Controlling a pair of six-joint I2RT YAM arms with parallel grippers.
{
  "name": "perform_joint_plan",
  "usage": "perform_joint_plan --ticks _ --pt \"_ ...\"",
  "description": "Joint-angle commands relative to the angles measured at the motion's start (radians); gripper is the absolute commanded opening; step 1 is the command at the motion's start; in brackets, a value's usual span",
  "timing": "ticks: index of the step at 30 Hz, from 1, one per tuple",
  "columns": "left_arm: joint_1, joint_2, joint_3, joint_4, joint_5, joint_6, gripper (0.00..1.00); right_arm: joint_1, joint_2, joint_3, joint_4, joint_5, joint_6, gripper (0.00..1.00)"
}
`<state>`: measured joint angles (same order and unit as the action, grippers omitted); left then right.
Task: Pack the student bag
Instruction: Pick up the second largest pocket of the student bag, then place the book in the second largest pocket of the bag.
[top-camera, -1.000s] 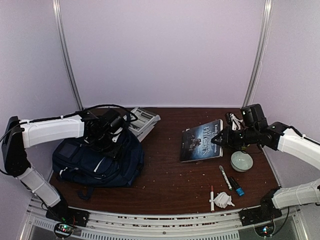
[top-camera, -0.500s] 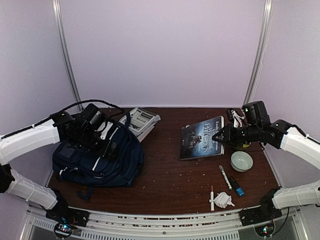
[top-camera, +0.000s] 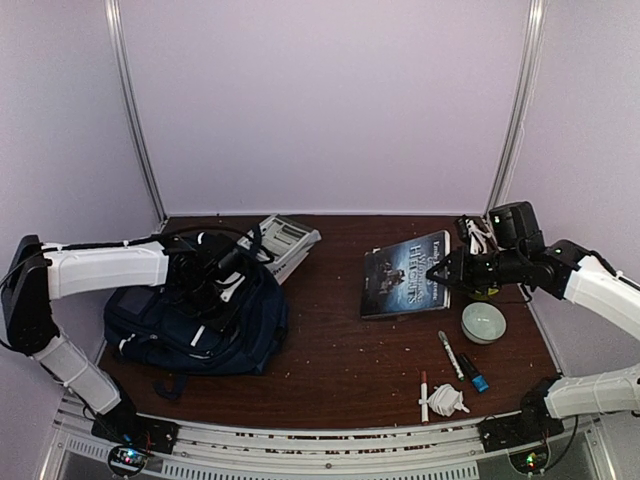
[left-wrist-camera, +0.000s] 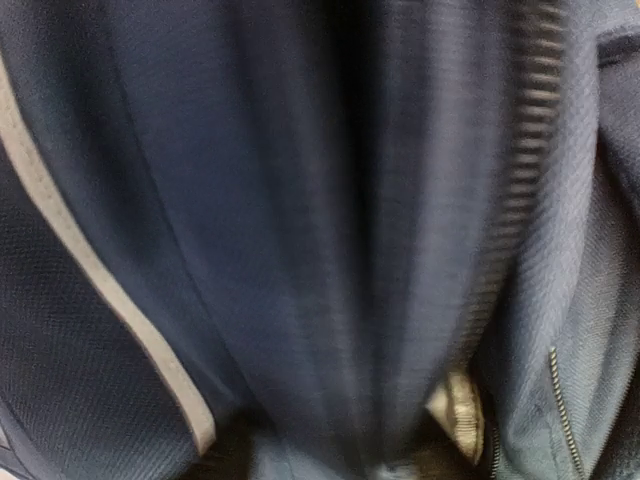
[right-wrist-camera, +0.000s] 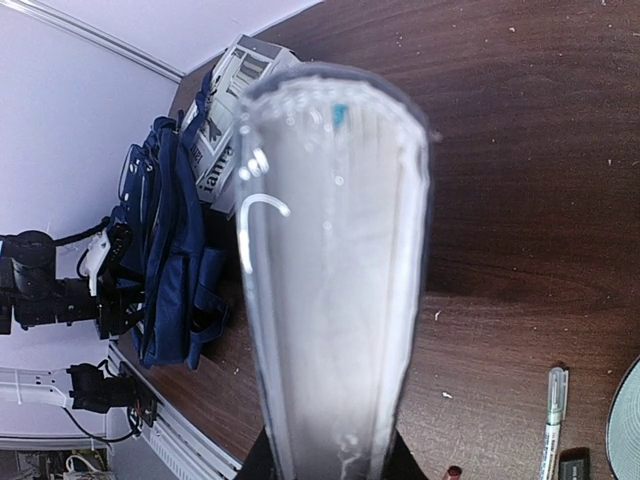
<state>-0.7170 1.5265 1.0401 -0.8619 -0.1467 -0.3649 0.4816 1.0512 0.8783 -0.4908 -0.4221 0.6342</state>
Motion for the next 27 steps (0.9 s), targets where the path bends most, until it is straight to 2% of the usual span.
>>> perform_joint_plan --ticks 1,6,9,11,13,19,23,27 --pt "0.011 -0.035 0.05 -0.015 -0.137 0.009 0.0 0.0 -0.062 0.045 0.091 -0.012 -0.004 0.0" --pt "0.011 -0.209 0.14 -0.037 -0.171 -0.005 0.0 0.0 -0.059 0.086 0.111 -0.079 0.004 0.0" --pt "0.002 -0.294 0.201 -0.037 -0.159 0.012 0.0 0.007 -0.066 0.041 0.341 -0.268 0.142 0.0" --pt "-0.025 -0.328 0.242 -0.037 -0.14 0.02 0.0 0.032 -0.062 0.017 0.532 -0.312 0.255 0.0" --pt "-0.062 -0.349 0.266 -0.026 -0.136 0.012 0.0 0.081 -0.036 0.038 0.618 -0.295 0.293 0.0" --pt "-0.149 -0.344 0.352 0.079 -0.116 0.007 0.0 0.267 0.157 0.165 0.712 -0.222 0.345 0.0" --pt "-0.157 -0.358 0.397 0.15 -0.141 0.005 0.0 0.304 0.293 0.189 0.705 -0.18 0.415 0.0" --pt "-0.157 -0.397 0.384 0.212 -0.197 -0.008 0.0 0.302 0.324 0.103 0.852 -0.178 0.532 0.0"
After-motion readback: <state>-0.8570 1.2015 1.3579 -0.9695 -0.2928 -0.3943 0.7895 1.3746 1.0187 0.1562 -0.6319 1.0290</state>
